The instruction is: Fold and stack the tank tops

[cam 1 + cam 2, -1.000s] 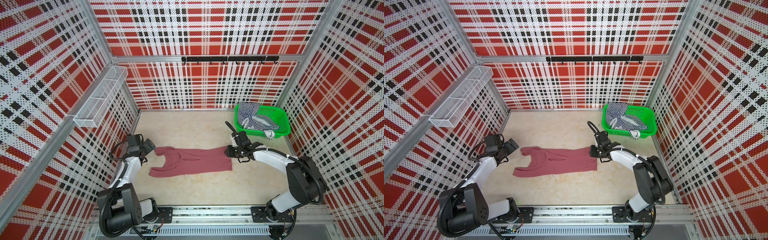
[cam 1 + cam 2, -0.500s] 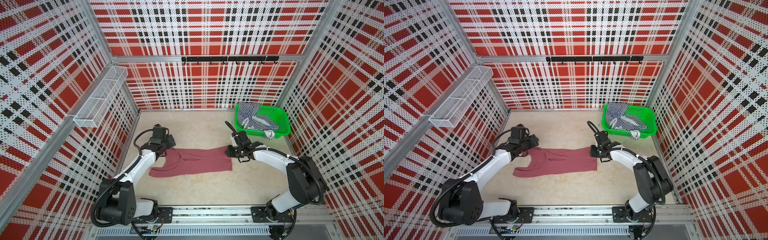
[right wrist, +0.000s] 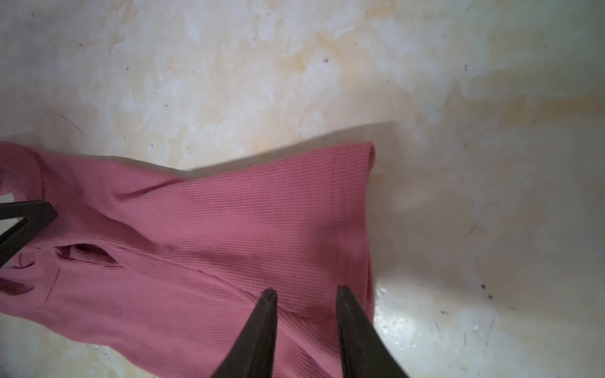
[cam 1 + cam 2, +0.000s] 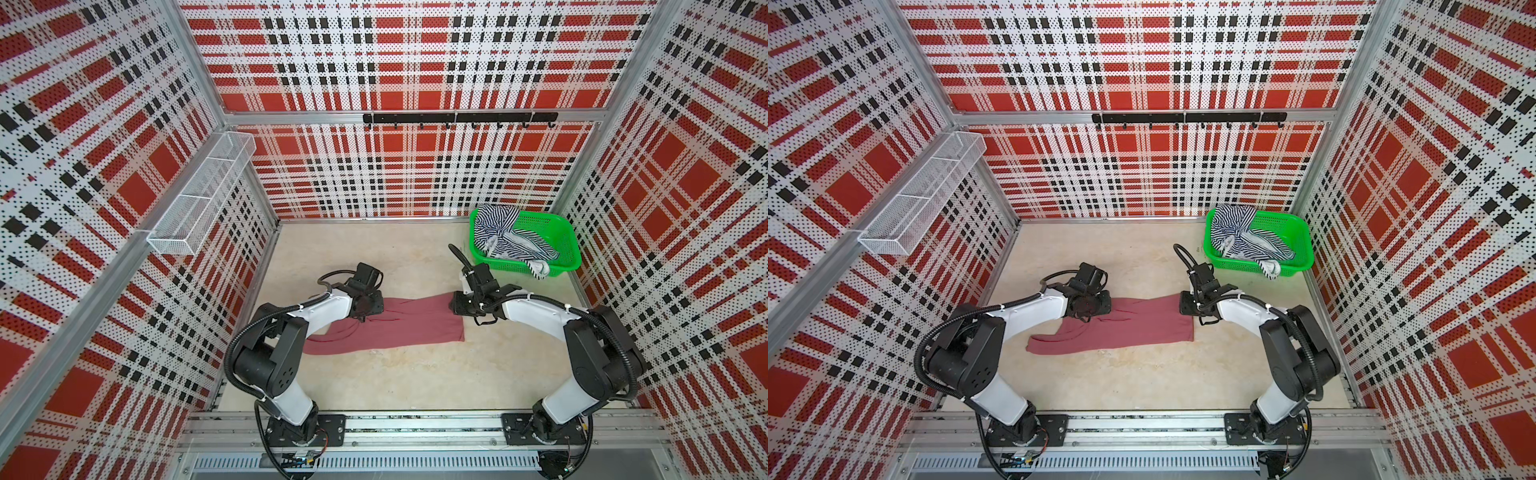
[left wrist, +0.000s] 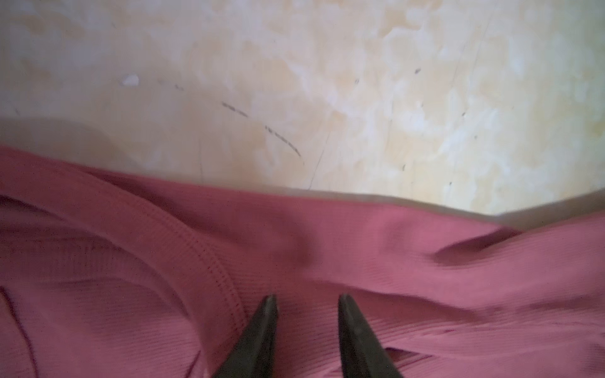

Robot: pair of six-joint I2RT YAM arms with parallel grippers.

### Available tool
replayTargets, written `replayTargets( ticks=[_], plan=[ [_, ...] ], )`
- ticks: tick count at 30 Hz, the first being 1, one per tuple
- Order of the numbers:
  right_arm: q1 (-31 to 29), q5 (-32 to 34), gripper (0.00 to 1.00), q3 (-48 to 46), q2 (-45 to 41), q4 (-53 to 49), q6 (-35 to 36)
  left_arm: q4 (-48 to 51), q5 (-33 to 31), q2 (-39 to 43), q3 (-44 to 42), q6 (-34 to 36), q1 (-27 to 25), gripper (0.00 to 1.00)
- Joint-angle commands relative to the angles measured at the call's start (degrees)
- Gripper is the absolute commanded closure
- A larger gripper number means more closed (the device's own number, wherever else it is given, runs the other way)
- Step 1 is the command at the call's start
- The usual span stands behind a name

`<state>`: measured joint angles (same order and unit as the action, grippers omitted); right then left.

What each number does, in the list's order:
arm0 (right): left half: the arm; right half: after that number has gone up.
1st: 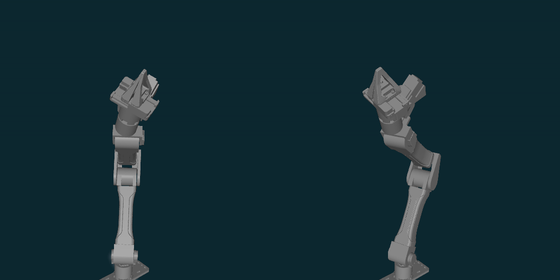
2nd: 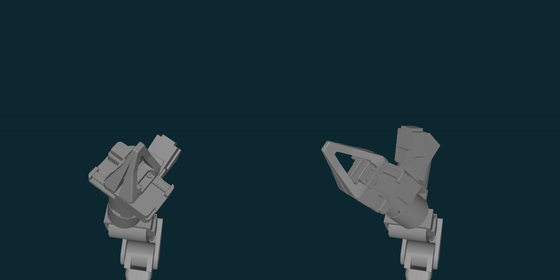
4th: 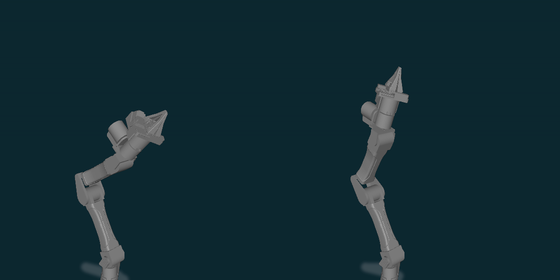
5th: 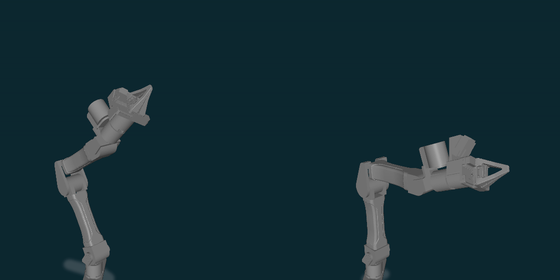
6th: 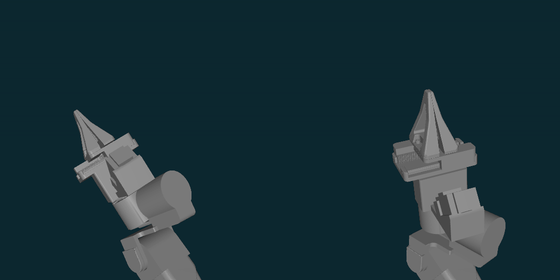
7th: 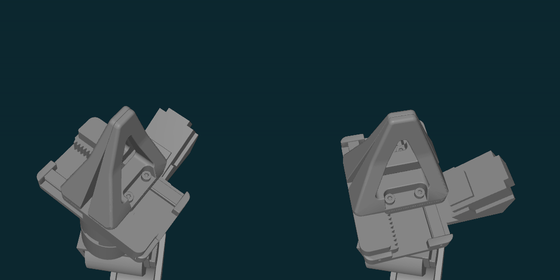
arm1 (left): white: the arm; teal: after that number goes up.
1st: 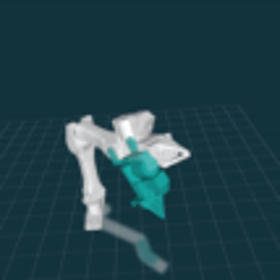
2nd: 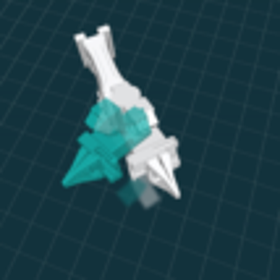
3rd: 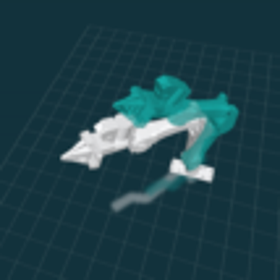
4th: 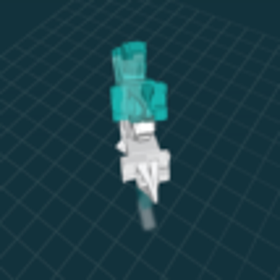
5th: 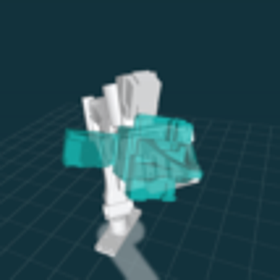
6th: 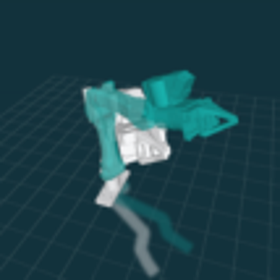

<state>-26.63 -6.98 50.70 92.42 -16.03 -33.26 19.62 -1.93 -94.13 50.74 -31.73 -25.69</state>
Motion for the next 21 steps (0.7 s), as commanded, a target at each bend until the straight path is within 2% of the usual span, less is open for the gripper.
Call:
replayTargets(
  ticks=[1, 4, 6, 10, 12, 17, 21],
  plan=[
    [-0.09, 3.18, 0.67, -2.90, 0.78, 3.18, -1.62, -0.50, 0.33, 3.19, -6.48, -3.08, -0.12, 0.67],
    [0.09, 4.61, 0.67, -4.95, 0.94, 3.73, -1.81, -0.38, 0.96, 5.11, -8.97, -3.69, 0.07, 0.69],
    [0.39, 5.71, 0.67, -4.87, 0.17, 2.73, -1.17, 0.94, 0.69, 6.07, -8.48, -3.39, 0.03, 0.65],
    [1.15, 7.98, 0.67, -1.78, -4.49, 1.05, 4.69, 5.26, -1.21, 9.12, -3.83, -2.09, 1.29, 0.41],
    [1.14, 7.08, 0.66, -0.40, -6.24, 1.60, 8.19, 6.73, -1.57, 10.75, -1.84, -1.23, 2.59, 0.36],
    [-0.39, 0.84, 0.67, 3.13, -2.73, 3.18, 12.39, 6.91, -2.39, 12.21, -2.85, 1.36, 10.42, 0.36],
    [-5.51, 3.36, 0.74, 7.37, 2.91, 2.54, 14.97, 0.81, -1.70, 10.87, -8.71, 1.09, 17.61, 0.45]
  ],
)
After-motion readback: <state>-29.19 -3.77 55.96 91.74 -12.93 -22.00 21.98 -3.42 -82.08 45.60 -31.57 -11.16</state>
